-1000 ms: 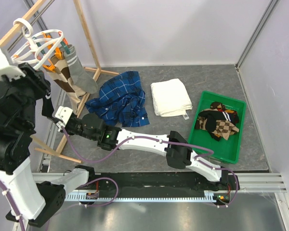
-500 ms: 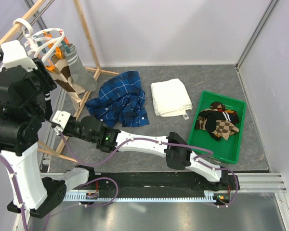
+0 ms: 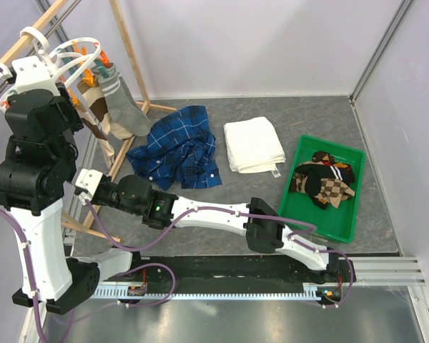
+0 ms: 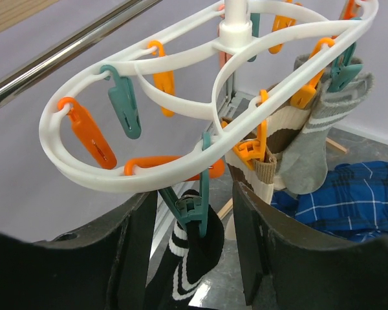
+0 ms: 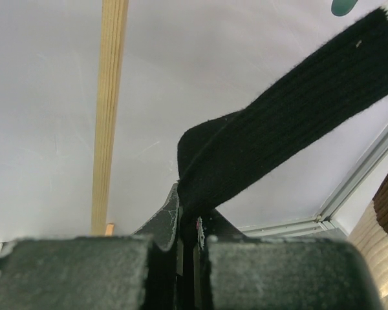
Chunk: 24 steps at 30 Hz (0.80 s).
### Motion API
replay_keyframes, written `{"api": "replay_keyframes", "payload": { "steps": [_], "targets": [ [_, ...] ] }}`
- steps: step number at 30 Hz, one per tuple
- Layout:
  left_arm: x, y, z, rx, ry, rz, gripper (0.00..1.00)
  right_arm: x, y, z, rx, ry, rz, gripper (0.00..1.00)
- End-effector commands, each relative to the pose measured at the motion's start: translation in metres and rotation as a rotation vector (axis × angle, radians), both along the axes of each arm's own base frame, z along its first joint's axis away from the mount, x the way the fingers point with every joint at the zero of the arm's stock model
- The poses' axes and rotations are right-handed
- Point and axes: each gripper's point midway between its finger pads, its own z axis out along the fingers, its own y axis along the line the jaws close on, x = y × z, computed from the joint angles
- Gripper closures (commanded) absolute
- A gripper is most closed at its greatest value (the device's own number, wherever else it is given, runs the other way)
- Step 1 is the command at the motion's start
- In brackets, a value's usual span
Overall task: Remove the socks clipped to the hanger
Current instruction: Remove the sock from the hanger.
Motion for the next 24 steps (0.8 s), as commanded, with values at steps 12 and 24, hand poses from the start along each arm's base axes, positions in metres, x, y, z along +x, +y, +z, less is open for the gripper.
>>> {"api": "replay_keyframes", "payload": {
  "steps": [12, 24],
  "targets": [
    [-0.025, -0.002, 0.034, -0.034, -0.131, -0.05, 0.37, -0.01, -0.005, 0.021, 0.037, -0.022, 0.01, 1.0],
    [-0.032, 0.004, 0.027, -0.048, -0.125, -0.006, 0.37, -0.013, -0.007, 0.023, 0.036, -0.02, 0.015, 1.0]
  ]
}}
